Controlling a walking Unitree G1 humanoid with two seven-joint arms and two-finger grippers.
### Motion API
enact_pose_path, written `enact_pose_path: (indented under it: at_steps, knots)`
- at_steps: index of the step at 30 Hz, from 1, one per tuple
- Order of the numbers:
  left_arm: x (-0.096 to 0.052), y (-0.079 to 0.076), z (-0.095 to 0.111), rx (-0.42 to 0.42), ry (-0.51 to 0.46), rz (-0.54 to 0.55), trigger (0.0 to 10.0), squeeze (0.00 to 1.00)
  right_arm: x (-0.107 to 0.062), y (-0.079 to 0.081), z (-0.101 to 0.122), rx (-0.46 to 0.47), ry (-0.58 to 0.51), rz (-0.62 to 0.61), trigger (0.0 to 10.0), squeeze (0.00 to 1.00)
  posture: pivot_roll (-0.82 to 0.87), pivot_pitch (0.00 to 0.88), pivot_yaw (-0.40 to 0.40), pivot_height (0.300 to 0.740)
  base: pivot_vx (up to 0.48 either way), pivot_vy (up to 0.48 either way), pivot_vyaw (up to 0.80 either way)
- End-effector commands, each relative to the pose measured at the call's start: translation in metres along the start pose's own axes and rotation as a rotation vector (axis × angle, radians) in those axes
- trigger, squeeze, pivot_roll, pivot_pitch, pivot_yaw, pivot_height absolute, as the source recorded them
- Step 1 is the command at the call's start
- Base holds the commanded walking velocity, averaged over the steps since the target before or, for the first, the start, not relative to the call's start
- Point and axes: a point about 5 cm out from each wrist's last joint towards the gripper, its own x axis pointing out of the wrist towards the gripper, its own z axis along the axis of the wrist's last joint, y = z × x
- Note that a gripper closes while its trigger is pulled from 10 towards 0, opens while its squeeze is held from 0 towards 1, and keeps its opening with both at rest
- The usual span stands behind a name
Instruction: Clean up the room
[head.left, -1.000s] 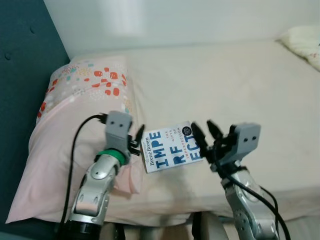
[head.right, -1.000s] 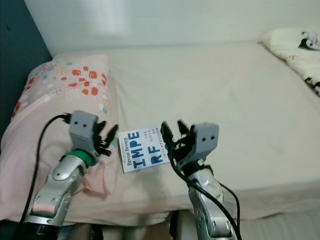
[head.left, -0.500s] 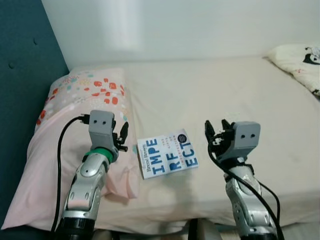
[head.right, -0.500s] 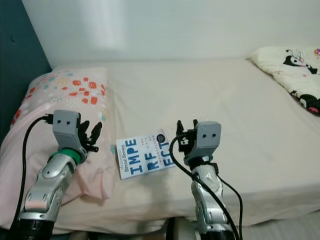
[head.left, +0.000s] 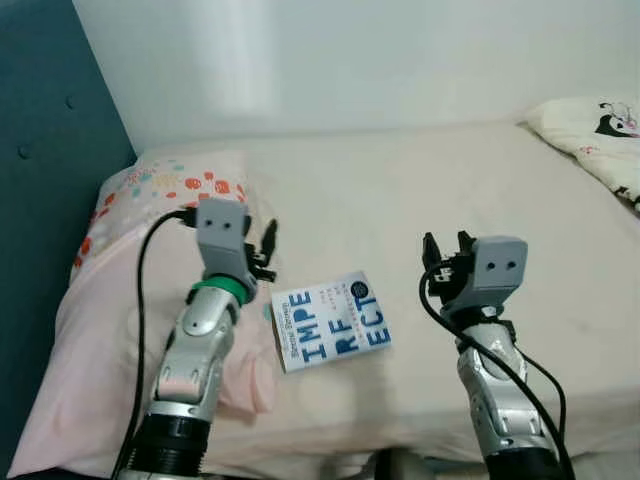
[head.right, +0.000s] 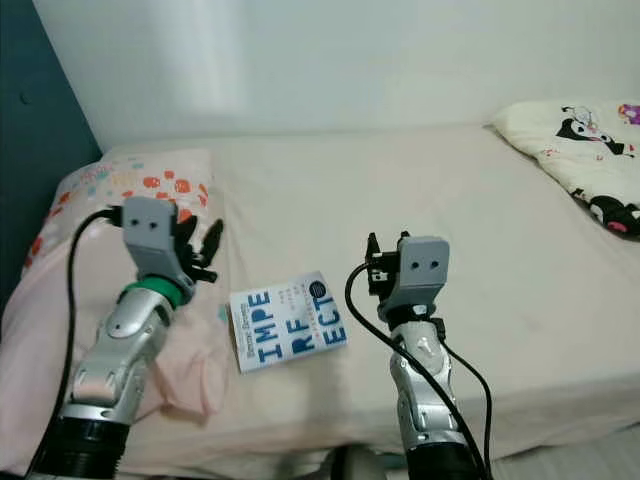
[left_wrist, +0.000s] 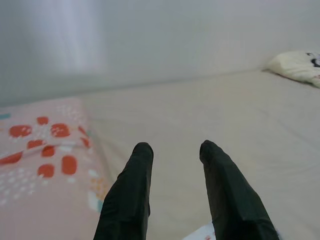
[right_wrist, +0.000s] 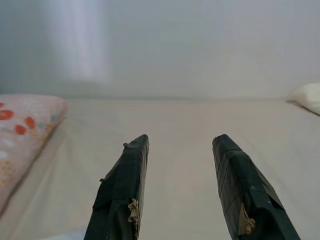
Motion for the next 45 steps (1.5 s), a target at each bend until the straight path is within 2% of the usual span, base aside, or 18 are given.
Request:
enact_pose_path:
  at_steps: [1, 8, 22, 36, 45]
  knots:
    - [0.000, 0.001, -0.004, 0.003, 0.011, 0.003, 10.0, 0.00, 0.001, 0.001, -0.002, -0.003, -0.007, -0.005, 10.0, 0.00, -0.13, 0.000, 0.055, 0.655, 0.000, 0.000, 0.00]
    - [0.000, -0.008, -0.005, 0.001, 0.003, -0.017, 10.0, 0.00, 0.001, 0.001, -0.005, -0.009, -0.007, -0.002, 10.0, 0.00, -0.13, 0.000, 0.051, 0.680, 0.000, 0.000, 0.00]
    - [-0.003, -0.010, -0.011, 0.012, 0.016, -0.027, 10.0, 0.00, 0.001, 0.005, -0.010, -0.004, -0.006, 0.011, 10.0, 0.00, -0.13, 0.000, 0.055, 0.740, 0.000, 0.000, 0.00]
    - [-0.007, -0.008, -0.018, 0.029, 0.027, -0.014, 10.0, 0.00, -0.003, 0.021, -0.013, 0.018, -0.023, 0.048, 10.0, 0.00, -0.13, 0.000, 0.061, 0.740, 0.000, 0.000, 0.00]
    - [-0.011, -0.005, -0.021, 0.042, 0.038, -0.013, 10.0, 0.00, -0.004, 0.024, -0.016, 0.026, -0.022, 0.056, 10.0, 0.00, -0.12, 0.000, 0.066, 0.740, 0.000, 0.000, 0.00]
